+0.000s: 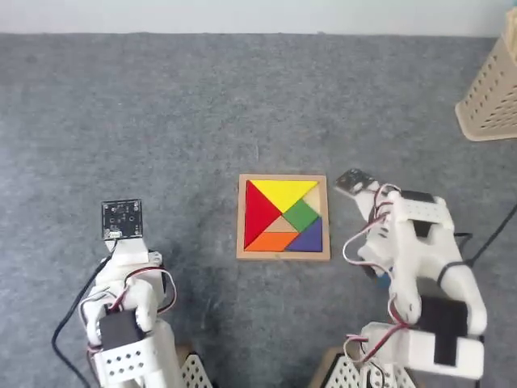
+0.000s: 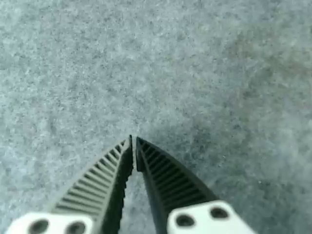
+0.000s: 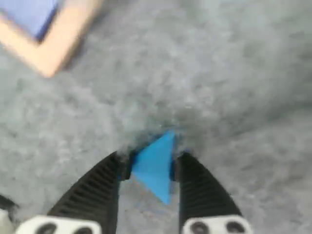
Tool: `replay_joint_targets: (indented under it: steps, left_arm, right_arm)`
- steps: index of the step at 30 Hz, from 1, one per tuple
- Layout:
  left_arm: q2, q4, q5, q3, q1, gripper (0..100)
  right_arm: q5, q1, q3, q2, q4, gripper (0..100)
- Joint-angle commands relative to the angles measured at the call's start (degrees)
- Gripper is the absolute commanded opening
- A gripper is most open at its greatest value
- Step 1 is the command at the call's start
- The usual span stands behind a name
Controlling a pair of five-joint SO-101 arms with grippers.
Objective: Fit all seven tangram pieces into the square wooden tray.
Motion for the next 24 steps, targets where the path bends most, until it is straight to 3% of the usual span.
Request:
replay_joint_targets:
  steps: [1,10,14,16,21,24]
  left_arm:
    - [-0.79,0.35,0.53,-0.57,0.18,1]
    - [-0.79,0.35,0.53,-0.57,0.18,1]
    - [-0.79,0.35,0.53,-0.57,0.18,1]
    - [-0.79,0.35,0.53,-0.57,0.18,1]
    - [-0.79,0.35,0.53,-0.57,0.18,1]
    - [-0.79,0.35,0.53,-0.57,0.18,1]
  right_arm:
    - [-6.68,0.22,-9.67,3.30,-2.07,0.9]
    - [-15.74,0.13,-31.82,11.12,6.37,0.8]
    - [-3.96,0.04,-30.86,8.75,18.68,1.9]
    - [1.32,0.48,-26.55,5.49,24.04,7.5]
    - [2.90,0.40,-11.69,-2.51,20.26,24.7]
    - [5.71,0.48,-5.27,-4.62,16.48,28.0]
